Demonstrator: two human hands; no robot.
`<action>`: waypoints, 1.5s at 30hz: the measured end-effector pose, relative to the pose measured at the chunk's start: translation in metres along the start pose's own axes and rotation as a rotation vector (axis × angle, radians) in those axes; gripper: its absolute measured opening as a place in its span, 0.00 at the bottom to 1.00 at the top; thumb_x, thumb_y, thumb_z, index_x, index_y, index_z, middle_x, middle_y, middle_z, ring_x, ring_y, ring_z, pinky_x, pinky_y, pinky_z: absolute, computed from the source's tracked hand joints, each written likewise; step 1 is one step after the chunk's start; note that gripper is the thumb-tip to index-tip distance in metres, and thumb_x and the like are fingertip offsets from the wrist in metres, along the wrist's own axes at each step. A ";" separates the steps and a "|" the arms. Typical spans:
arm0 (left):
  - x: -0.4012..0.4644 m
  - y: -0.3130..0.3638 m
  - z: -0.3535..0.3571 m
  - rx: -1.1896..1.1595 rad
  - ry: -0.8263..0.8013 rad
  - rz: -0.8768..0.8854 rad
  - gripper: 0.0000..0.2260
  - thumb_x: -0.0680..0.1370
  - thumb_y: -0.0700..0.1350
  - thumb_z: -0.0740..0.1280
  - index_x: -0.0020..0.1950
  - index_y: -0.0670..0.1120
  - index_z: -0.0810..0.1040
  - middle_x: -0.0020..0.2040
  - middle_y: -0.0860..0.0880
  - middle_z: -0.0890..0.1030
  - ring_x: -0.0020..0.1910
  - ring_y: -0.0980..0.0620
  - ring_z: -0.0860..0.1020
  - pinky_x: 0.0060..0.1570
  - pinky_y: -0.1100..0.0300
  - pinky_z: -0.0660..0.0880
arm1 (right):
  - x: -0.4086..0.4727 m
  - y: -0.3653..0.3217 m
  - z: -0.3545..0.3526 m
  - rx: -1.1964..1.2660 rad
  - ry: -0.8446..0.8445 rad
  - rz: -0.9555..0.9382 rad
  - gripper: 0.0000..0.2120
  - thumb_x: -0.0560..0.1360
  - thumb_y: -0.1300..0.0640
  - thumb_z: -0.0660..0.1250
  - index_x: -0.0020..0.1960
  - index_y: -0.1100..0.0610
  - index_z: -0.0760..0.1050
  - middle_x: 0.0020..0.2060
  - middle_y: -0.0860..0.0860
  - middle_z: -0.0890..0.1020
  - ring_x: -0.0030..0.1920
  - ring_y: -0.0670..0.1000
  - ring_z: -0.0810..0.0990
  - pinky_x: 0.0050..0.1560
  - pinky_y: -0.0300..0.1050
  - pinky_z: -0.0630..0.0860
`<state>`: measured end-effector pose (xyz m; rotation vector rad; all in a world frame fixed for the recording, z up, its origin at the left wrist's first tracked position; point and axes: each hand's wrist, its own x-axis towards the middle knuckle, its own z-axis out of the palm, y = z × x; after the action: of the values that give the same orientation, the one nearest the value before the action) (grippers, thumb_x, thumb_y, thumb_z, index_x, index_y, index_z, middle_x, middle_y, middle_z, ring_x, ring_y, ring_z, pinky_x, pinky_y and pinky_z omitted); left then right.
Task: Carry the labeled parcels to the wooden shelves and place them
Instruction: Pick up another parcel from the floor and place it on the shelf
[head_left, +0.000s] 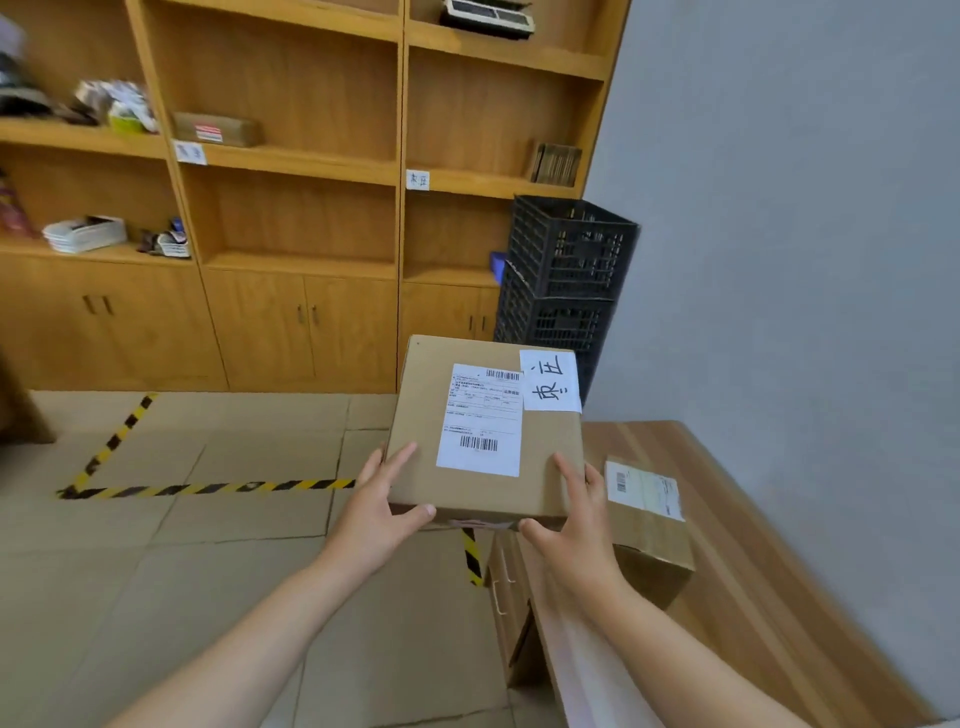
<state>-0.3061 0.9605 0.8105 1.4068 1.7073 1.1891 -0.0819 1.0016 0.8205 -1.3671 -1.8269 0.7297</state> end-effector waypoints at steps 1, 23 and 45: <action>0.007 0.000 -0.001 0.006 0.021 -0.011 0.32 0.72 0.44 0.71 0.71 0.62 0.60 0.78 0.49 0.49 0.72 0.46 0.61 0.64 0.58 0.62 | 0.013 0.001 0.002 0.002 -0.021 -0.010 0.38 0.69 0.59 0.72 0.71 0.42 0.57 0.71 0.46 0.56 0.65 0.41 0.56 0.64 0.39 0.60; 0.302 -0.072 -0.151 0.161 0.177 0.051 0.30 0.72 0.50 0.70 0.71 0.61 0.61 0.77 0.58 0.49 0.59 0.60 0.72 0.51 0.64 0.71 | 0.313 -0.063 0.189 0.064 -0.069 -0.058 0.38 0.68 0.58 0.73 0.71 0.44 0.57 0.68 0.42 0.56 0.67 0.44 0.60 0.65 0.39 0.62; 0.645 -0.106 -0.147 0.159 0.209 0.101 0.30 0.72 0.45 0.71 0.70 0.56 0.65 0.77 0.52 0.53 0.72 0.54 0.58 0.66 0.56 0.68 | 0.647 -0.012 0.263 0.033 -0.075 -0.076 0.39 0.69 0.56 0.72 0.73 0.44 0.55 0.74 0.45 0.48 0.74 0.49 0.54 0.73 0.51 0.60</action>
<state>-0.6339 1.5442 0.8240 1.5233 1.9302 1.3197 -0.4136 1.6160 0.8185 -1.2572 -1.9058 0.7766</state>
